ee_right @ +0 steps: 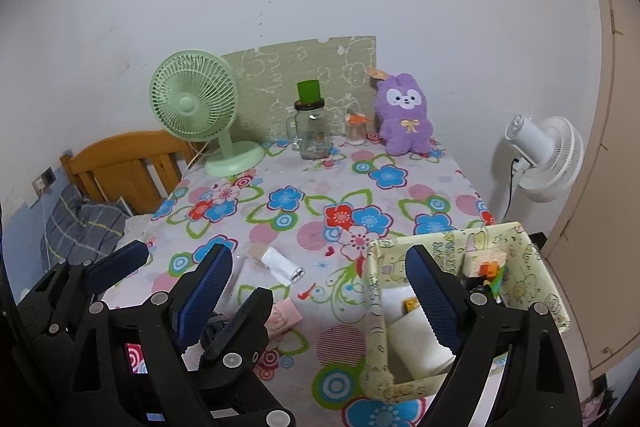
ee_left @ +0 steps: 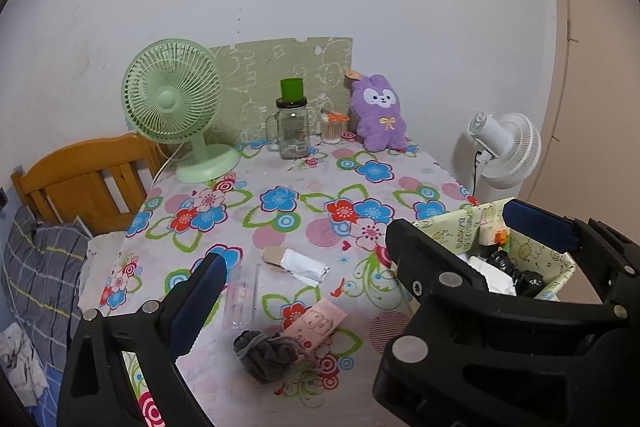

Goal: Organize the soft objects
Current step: 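Withdraw both grippers from the box back toward the remaining items on the bed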

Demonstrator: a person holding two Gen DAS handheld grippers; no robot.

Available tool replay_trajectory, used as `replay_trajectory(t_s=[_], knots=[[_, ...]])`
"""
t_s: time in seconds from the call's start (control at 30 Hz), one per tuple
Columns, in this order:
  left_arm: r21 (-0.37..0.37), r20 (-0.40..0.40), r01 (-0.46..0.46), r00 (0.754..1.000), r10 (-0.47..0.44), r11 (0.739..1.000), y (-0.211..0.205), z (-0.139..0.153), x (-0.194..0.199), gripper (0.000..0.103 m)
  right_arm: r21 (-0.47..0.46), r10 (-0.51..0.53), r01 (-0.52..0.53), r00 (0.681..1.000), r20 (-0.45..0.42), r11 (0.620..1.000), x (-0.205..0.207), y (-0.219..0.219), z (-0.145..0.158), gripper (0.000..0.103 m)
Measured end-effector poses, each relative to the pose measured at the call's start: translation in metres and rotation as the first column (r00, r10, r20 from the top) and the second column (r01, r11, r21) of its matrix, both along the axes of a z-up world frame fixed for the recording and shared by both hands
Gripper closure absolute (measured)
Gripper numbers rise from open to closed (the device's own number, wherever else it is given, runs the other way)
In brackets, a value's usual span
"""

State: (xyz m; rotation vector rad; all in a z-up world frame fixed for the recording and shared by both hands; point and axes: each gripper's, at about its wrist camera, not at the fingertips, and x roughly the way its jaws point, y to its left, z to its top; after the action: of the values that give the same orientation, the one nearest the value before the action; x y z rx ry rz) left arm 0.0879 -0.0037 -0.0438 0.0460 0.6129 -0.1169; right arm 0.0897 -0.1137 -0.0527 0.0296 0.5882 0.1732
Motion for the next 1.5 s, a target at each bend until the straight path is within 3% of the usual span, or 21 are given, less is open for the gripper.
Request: replay_trajectory(t_s=[0.4,0.87,1.33,1.5], knots=[[-0.013,-0.025,-0.044,0.999,0.044,0.999,0.021,-0.023,0.009,0.004,-0.03,0.035,-0.035,0.999,-0.018,0.999,0.015,0.022,-0.019,0.013],[-0.019,-0.073,-0.117,0.991,0.115,0.993,0.041,-0.062,0.018,0.004,-0.034,0.077,-0.08,0.994,-0.072,0.996,0.031,0.04,-0.06,0.013],[-0.032,-0.172,-0.166,0.972,0.158,0.986,0.059,-0.102,0.027,0.005,-0.043,0.12,-0.129,0.979,-0.167,0.991,0.049,0.06,-0.1,0.013],[-0.034,-0.224,-0.169,0.962,0.157,0.985,0.063,-0.117,0.032,0.013,-0.043,0.115,-0.128,0.968,-0.222,0.991,0.055,0.064,-0.118,0.013]])
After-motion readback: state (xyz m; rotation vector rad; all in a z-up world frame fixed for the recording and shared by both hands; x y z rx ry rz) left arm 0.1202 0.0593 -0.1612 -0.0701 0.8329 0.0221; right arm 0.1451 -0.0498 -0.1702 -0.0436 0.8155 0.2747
